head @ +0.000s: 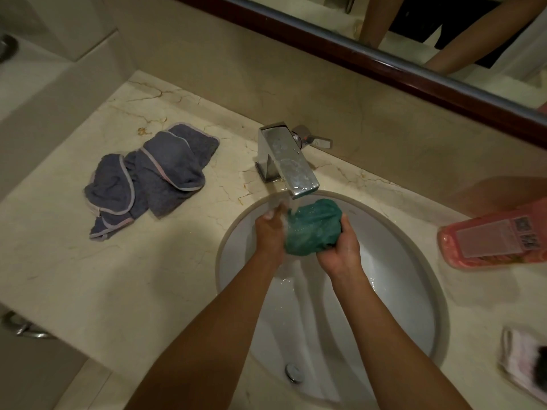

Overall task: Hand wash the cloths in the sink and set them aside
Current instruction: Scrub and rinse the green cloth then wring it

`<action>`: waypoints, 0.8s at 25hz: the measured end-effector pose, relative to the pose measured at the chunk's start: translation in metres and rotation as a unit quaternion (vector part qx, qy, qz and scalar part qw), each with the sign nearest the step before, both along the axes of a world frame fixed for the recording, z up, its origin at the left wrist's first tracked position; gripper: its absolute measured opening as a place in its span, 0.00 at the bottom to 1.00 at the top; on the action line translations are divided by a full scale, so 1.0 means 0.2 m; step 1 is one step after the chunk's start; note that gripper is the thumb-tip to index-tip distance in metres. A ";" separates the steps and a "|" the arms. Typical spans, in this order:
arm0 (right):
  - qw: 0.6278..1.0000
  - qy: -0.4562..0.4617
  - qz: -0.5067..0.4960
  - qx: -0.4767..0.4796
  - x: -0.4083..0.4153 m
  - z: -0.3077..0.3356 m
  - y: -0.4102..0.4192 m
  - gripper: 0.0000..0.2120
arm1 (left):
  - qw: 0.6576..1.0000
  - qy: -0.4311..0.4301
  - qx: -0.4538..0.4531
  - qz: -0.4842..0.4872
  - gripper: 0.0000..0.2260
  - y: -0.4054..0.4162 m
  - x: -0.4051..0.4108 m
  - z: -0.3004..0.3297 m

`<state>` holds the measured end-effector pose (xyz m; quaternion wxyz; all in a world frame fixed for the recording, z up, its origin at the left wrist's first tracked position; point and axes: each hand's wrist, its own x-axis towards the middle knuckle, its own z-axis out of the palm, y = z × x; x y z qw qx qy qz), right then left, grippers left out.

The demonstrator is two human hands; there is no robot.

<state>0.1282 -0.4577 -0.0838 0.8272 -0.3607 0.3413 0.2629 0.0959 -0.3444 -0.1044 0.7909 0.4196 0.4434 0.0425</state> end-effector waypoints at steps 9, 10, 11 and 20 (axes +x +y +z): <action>0.995 0.054 -0.043 0.076 0.02 0.04 0.04 0.22 | 0.989 -0.043 -0.138 0.006 0.10 -0.01 -0.03 -0.01; 0.994 0.057 -0.045 0.081 0.02 0.05 0.05 0.22 | 0.987 -0.037 -0.154 0.001 0.13 -0.02 -0.02 -0.01; 0.993 0.060 -0.049 0.088 0.02 0.06 0.07 0.21 | 0.985 -0.019 -0.174 -0.011 0.19 -0.03 -0.01 -0.01; 0.999 0.015 -0.016 0.048 -0.01 0.03 0.06 0.20 | 0.986 -0.073 -0.145 0.048 0.08 -0.03 -0.02 -0.05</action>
